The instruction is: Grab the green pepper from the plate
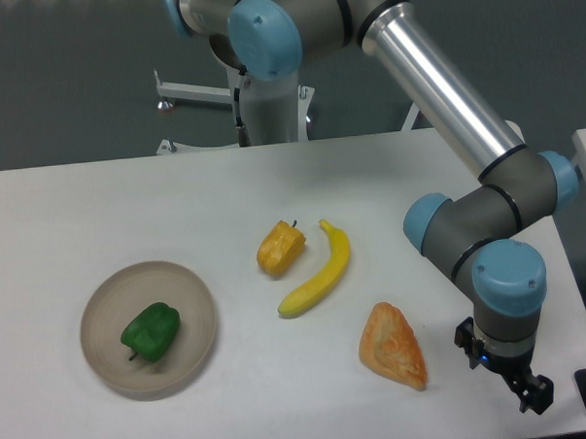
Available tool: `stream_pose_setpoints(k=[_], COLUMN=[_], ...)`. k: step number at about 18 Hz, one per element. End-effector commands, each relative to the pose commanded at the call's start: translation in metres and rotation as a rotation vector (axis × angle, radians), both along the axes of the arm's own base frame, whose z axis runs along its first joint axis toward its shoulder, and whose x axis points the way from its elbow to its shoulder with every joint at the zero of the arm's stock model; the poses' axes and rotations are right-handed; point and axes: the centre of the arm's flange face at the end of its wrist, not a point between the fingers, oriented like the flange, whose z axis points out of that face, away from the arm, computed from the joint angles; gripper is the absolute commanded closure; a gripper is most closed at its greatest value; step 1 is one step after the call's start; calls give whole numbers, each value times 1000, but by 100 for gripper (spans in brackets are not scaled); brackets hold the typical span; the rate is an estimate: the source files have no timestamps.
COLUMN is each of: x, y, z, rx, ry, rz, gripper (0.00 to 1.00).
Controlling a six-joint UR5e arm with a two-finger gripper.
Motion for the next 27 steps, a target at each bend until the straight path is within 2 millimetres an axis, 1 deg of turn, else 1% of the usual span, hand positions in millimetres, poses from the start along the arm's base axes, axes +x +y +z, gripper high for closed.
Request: stream_pose_setpoints(k=[9, 12, 13, 15, 17, 19, 20, 22, 24, 26, 27], x=[3, 12, 18, 38, 55, 85, 98, 138, 174, 212, 227], y=[-1, 2, 4, 6, 8, 10, 5, 2, -2, 2, 4], z=[1, 4, 9, 16, 25, 32, 36, 42, 52, 68, 71], rx=[1, 8, 15, 18, 62, 72, 74, 79, 87, 99, 105], ry=[-8, -14, -19, -74, -137, -187, -216, -282, -321, -339, -354], rz=[13, 37, 52, 65, 140, 203, 224, 267, 305, 338, 368], gripper=[0, 0, 0, 0, 0, 0, 0, 0, 0, 0, 0])
